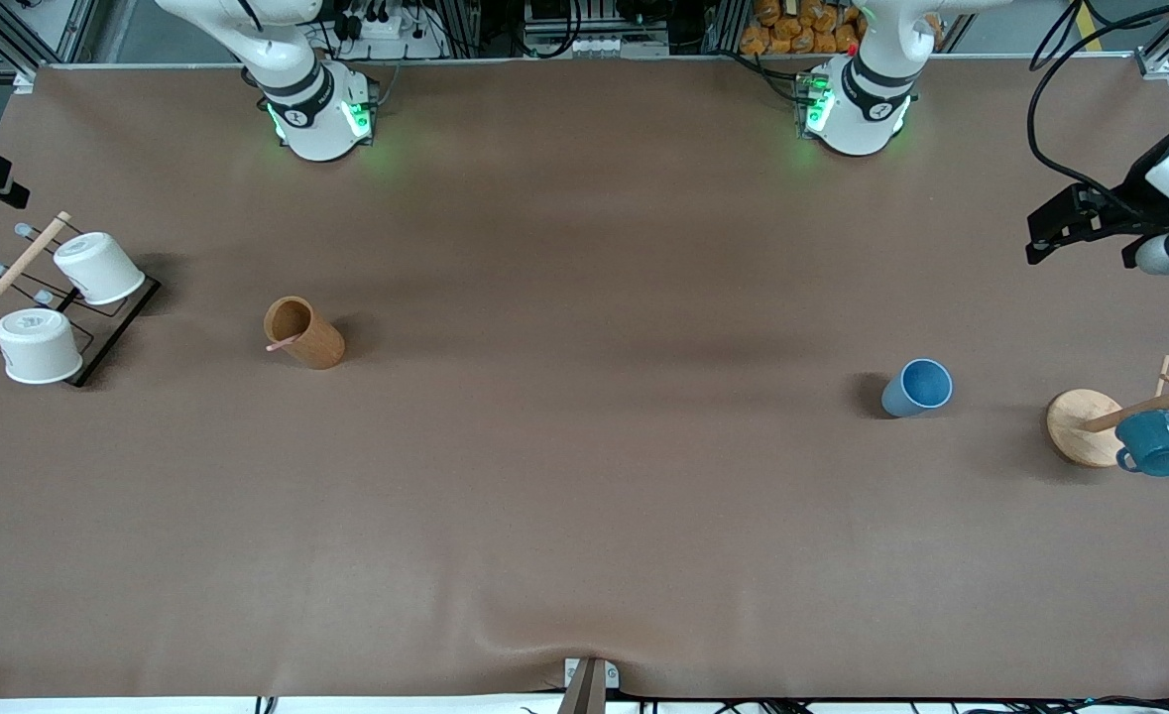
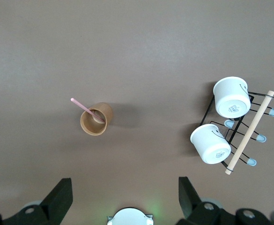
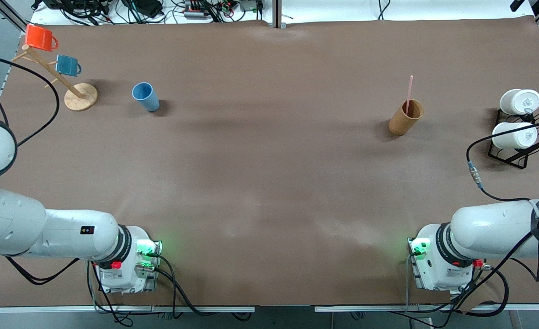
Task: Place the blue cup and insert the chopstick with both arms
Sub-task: 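Reach the left gripper toward the blue cup while the right gripper starts moving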
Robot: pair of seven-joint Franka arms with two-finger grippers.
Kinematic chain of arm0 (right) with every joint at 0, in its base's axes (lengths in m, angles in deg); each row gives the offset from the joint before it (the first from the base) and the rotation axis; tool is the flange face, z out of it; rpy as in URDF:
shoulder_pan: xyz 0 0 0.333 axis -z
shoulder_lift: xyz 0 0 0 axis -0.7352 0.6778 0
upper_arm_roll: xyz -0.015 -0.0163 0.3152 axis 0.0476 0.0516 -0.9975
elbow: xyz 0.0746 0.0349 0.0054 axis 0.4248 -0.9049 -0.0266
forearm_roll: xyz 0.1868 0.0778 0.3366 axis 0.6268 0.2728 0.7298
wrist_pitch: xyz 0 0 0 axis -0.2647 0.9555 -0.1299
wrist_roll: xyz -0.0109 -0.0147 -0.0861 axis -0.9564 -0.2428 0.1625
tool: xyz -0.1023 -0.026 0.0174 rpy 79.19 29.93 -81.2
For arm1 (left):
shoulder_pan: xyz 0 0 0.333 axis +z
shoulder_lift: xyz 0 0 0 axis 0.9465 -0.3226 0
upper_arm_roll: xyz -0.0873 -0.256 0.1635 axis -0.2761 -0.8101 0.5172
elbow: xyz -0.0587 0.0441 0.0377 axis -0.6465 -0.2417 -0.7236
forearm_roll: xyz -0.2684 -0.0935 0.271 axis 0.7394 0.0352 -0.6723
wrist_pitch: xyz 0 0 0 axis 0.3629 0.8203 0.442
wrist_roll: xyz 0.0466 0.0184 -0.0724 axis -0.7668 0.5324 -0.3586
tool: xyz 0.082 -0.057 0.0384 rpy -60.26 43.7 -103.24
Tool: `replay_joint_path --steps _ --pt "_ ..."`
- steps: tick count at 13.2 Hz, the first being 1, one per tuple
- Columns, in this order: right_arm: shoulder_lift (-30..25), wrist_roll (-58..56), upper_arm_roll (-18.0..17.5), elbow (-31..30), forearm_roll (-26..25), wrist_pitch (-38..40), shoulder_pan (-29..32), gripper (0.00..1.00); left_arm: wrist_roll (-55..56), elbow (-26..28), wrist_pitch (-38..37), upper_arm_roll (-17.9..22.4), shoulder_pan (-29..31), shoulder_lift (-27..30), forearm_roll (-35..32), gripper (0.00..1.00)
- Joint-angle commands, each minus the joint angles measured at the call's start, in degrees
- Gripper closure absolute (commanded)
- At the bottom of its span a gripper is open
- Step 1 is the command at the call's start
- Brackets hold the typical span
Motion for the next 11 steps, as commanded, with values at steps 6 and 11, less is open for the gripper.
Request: replay_joint_path --steps 6,11 --pt "0.5 0.0 -0.3 1.1 -0.1 0.4 0.0 0.0 -3.3 -0.9 2.7 0.5 4.2 -7.3 2.2 0.0" --pt "0.5 0.0 -0.2 1.1 -0.1 0.4 0.0 0.0 -6.0 16.6 23.3 0.3 7.6 -9.3 4.7 0.0"
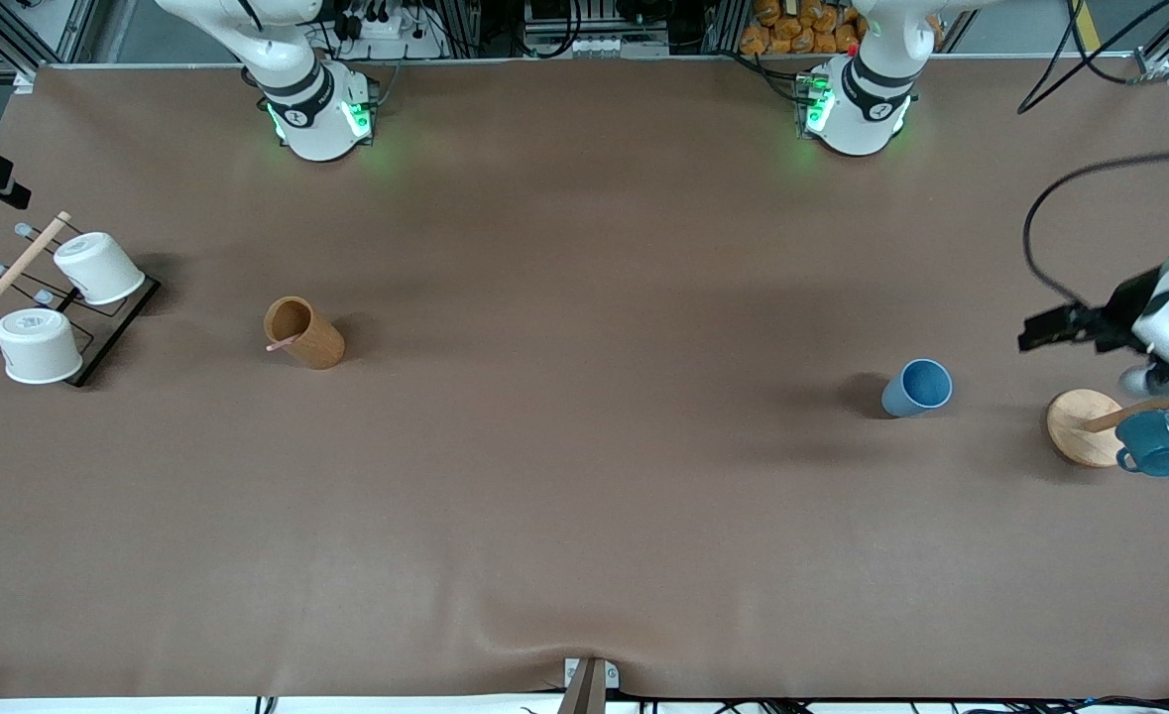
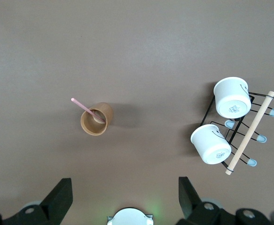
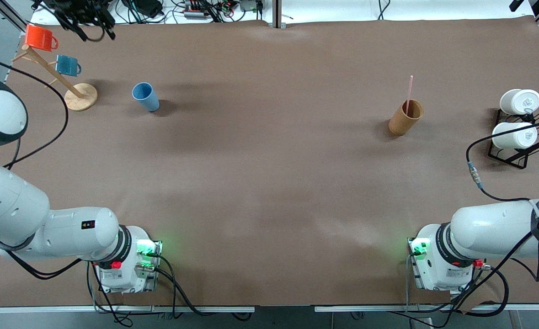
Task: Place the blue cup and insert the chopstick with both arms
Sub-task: 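Reach the left gripper toward the blue cup while the right gripper starts moving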
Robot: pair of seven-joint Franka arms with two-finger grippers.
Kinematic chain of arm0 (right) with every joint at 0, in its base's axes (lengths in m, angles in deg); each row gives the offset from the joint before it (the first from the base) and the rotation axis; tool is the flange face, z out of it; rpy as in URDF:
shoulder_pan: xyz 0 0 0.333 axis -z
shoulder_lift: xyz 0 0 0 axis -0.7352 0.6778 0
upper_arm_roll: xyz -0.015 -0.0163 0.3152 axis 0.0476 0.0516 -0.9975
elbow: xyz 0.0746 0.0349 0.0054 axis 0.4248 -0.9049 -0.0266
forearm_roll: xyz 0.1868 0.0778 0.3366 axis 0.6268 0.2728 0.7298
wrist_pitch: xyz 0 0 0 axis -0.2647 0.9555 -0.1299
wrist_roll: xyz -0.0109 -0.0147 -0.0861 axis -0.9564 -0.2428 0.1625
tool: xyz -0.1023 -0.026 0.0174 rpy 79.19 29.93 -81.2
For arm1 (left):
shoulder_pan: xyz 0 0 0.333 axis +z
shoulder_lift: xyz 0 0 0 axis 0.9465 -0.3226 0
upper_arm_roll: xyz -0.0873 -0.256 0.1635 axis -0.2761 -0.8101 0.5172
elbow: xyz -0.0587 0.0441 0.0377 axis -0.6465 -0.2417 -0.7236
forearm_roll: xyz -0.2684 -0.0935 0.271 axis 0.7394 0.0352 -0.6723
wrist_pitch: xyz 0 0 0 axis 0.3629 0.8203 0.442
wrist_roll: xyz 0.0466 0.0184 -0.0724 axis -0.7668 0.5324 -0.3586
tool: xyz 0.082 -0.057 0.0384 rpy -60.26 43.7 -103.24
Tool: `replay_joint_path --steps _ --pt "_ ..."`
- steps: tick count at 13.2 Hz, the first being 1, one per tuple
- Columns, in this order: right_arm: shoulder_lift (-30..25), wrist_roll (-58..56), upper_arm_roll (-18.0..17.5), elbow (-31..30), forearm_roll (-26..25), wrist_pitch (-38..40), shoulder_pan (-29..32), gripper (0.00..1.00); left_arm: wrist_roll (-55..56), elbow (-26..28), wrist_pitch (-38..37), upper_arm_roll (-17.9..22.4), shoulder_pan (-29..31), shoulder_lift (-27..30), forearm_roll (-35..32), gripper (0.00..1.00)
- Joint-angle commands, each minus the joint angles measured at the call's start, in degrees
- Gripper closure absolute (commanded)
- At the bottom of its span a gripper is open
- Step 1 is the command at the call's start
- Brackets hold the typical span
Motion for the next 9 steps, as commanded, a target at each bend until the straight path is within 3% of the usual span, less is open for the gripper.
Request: replay_joint_path --steps 1,3,5,9 --pt "0.5 0.0 -0.1 1.1 0.0 0.5 -0.1 0.0 -0.7 11.4 11.9 -0.4 -0.1 2.1 1.0 0.0" --pt "2.1 -0.1 -0.2 1.1 0.1 0.4 -0.8 0.0 -0.7 16.7 18.8 -0.5 -0.3 0.6 0.7 0.0" --pt "6.7 -0.1 -0.3 1.2 0.2 0.2 -2.3 0.0 -1.5 18.5 23.0 -0.5 0.0 -2.5 0.3 0.01" --pt "13.2 -0.1 -0.2 2.2 -0.3 -2.6 -7.3 0.0 -1.6 20.8 30.6 -0.6 -0.3 -7.2 0.3 0.15"
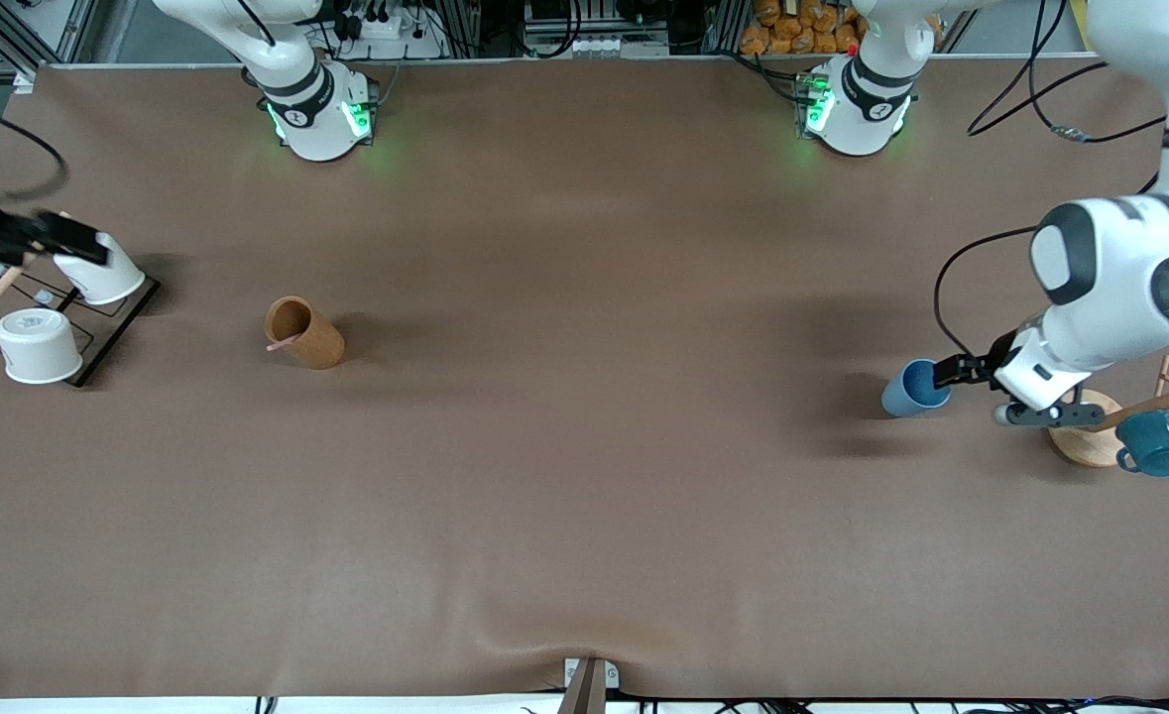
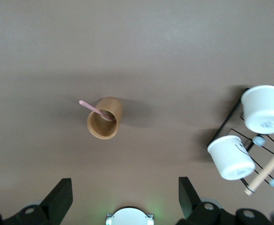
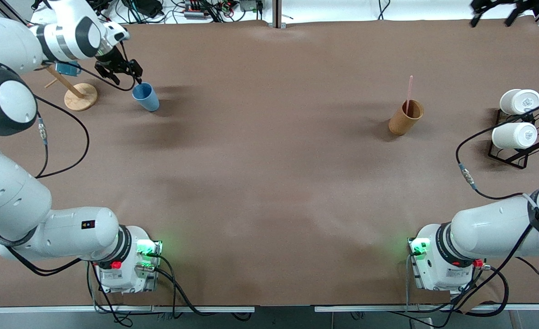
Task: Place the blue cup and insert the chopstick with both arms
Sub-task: 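Grasp the blue cup with the left gripper while the right gripper reaches the chopstick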
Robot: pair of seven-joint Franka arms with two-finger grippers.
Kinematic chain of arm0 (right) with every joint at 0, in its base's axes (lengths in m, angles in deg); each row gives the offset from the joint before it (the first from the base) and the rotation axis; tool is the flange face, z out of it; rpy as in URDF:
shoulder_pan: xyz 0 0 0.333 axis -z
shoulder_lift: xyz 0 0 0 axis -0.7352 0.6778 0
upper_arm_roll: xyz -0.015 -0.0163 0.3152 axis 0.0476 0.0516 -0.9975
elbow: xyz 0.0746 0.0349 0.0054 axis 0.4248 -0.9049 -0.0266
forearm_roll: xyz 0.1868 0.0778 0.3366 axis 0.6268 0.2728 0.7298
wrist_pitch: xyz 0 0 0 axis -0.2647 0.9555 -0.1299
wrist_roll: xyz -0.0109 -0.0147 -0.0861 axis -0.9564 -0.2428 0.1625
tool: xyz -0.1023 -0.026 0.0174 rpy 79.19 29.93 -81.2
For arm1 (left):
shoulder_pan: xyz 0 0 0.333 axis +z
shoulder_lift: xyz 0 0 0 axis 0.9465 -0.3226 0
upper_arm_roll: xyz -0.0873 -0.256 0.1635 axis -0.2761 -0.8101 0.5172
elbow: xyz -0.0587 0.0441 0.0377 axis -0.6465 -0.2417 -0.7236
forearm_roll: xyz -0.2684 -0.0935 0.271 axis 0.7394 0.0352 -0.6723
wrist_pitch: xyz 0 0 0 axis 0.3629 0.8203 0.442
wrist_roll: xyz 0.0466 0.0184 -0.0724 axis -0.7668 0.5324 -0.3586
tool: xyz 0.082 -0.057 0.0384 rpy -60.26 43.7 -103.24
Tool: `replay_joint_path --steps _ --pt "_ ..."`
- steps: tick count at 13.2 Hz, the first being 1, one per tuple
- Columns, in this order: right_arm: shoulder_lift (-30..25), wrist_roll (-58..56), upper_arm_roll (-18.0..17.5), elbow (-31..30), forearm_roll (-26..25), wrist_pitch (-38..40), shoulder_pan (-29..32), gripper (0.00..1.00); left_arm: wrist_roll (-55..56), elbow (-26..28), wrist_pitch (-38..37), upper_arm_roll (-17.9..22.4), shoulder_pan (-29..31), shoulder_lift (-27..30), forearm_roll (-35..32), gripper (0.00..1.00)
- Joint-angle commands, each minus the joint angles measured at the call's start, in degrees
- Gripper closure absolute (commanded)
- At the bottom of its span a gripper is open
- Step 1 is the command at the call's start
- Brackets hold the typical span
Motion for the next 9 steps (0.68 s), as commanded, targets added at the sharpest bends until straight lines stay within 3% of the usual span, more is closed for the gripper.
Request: replay_joint_path --steps 1,3,4,9 --pt "4.1 0.0 0.3 2.3 -0.1 -1.1 -2.4 0.0 -1.2 1.7 4.3 -0.2 -0.1 -1.3 0.3 0.22" --pt "5.1 -0.1 0.3 2.3 0.0 -1.4 -3.8 0.0 -1.5 2.0 4.6 -0.2 -0.2 -2.3 0.3 0.84" --pt "6.3 0.0 0.3 2.3 -0.2 -1.9 -4.8 0.0 -1.5 2.0 4.8 -0.2 -0.1 -2.8 0.3 1.0" --pt "11.1 -0.1 0.3 1.9 2.1 -8.8 -5.2 0.0 -1.6 1.6 4.8 -1.3 -0.4 -2.2 0.3 1.0"
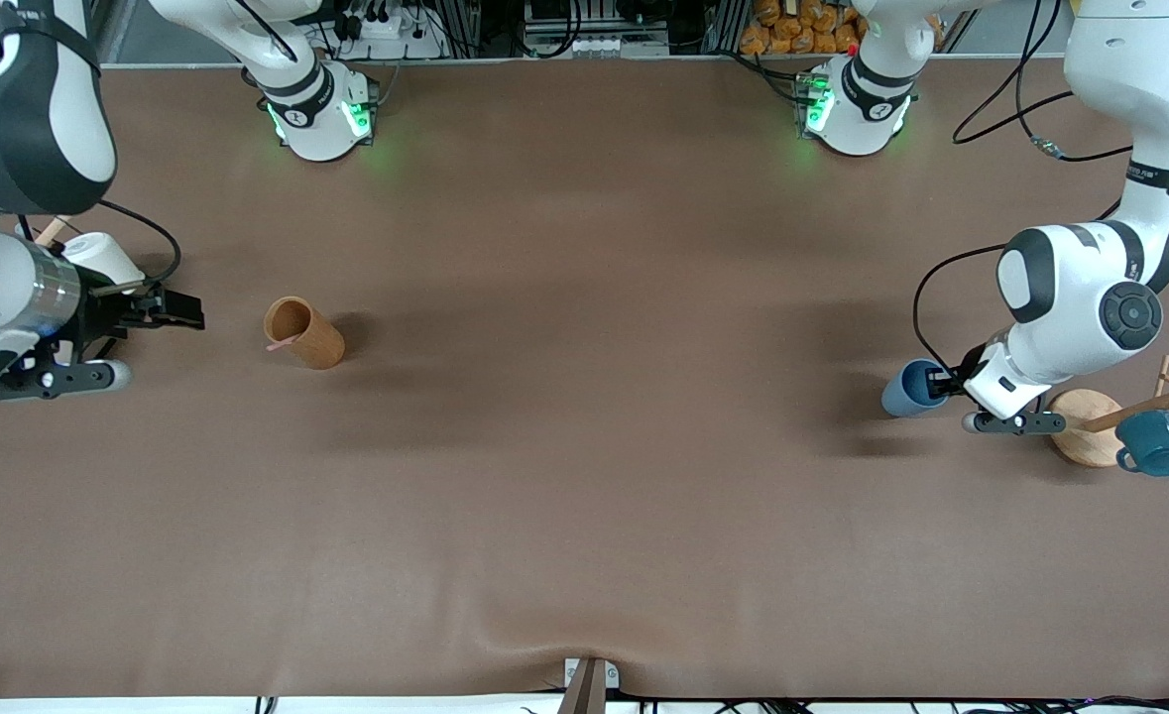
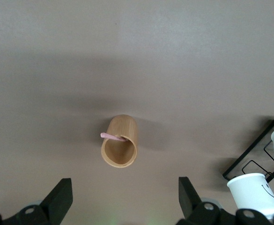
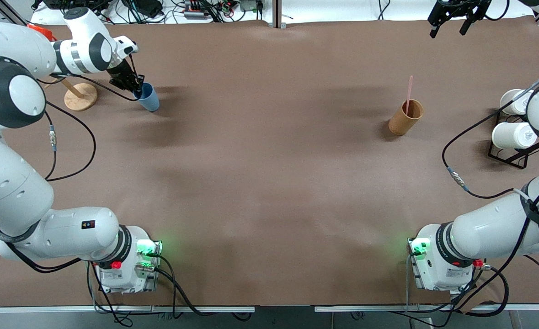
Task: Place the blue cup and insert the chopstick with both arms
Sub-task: 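Grasp the blue cup with the left gripper while the right gripper reaches the chopstick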
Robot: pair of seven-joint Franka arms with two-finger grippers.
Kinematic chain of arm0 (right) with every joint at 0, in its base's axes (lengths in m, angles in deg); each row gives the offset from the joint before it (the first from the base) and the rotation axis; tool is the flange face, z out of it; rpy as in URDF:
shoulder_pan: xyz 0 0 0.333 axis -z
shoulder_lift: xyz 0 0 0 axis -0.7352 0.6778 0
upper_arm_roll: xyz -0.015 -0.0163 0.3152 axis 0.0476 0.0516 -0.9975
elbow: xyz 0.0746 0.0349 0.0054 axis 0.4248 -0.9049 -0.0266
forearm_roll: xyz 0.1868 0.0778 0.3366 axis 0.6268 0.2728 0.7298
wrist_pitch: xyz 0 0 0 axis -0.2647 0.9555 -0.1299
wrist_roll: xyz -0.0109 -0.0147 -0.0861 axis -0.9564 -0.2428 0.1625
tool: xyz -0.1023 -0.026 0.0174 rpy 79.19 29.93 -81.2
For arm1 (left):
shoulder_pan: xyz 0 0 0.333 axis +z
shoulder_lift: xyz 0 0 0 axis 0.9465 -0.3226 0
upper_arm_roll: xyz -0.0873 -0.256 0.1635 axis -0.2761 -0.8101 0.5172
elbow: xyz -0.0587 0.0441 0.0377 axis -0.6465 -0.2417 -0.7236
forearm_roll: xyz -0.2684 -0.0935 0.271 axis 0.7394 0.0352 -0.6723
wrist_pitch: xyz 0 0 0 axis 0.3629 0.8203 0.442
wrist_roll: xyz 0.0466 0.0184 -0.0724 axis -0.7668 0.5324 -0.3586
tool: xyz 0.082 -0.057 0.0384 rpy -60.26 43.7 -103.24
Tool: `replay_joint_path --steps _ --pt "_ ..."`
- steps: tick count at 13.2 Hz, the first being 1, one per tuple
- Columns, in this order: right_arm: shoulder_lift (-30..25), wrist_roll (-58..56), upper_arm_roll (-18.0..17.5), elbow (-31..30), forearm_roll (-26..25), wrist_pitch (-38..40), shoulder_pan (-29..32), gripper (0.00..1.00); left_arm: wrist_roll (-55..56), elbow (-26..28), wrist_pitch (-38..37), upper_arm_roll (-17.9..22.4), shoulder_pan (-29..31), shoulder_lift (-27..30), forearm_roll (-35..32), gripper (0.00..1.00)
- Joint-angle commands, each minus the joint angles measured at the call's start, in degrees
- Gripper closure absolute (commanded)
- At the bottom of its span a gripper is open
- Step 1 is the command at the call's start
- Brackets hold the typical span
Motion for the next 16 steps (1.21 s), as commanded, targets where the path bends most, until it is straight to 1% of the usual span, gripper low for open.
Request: replay_joint_path --steps 1,2,3,4,5,7,8,10,12,13,16 --pt "4.2 -0.1 0.4 1.5 2.1 -3.8 -1.1 0.0 -0.5 -0.8 -0.4 -2.5 0.0 1.8 0.3 1.0" --pt "5.5 0.0 0.4 1.5 2.0 -4.1 -2.1 0.0 0.1 -1.7 -2.3 -3.2 -0.2 2.7 0.4 1.0" --pt "7.0 0.3 0.4 1.5 1.4 -4.2 -3.2 0.0 1.6 -2.9 -4.8 -5.0 -0.3 3.5 0.6 1.0" --pt "7.8 0.5 0.5 1.5 1.3 -3.9 -3.6 0.0 5.3 -4.6 -7.6 -7.5 -0.2 3.7 0.7 1.0" --pt "8.3 0.6 0.5 1.2 1.1 -3.3 -4.1 0.0 10.5 -7.4 -10.7 -9.1 -0.5 3.5 0.6 1.0" --pt "10.2 0.7 0.5 -0.9 1.2 -3.6 -4.2 0.0 20.7 -11.2 -15.7 -12.1 -2.9 3.0 0.6 1.0" --pt "11.4 0.6 0.5 -1.0 1.2 -3.2 -4.2 0.0 25.9 -11.5 -16.0 -12.9 -4.9 3.1 0.6 1.0" --pt "11.4 0.7 0.5 -2.7 1.2 -1.7 -4.7 0.0 34.5 -11.8 -15.7 -13.6 -9.8 2.8 0.8 1.0" --pt "11.4 0.7 0.5 -4.7 1.2 -1.6 -4.7 0.0 42.9 -12.9 -14.9 -13.5 -16.9 1.6 0.3 1.0" --pt "11.4 0.8 0.5 -4.9 1.2 -1.7 -4.7 0.0 47.5 -12.9 -13.6 -13.5 -20.6 1.4 0.2 1.0" --pt "12.3 0.8 0.5 -5.1 1.2 -1.7 -4.7 0.0 58.2 -13.2 -9.6 -13.3 -27.8 -1.8 -0.4 1.0"
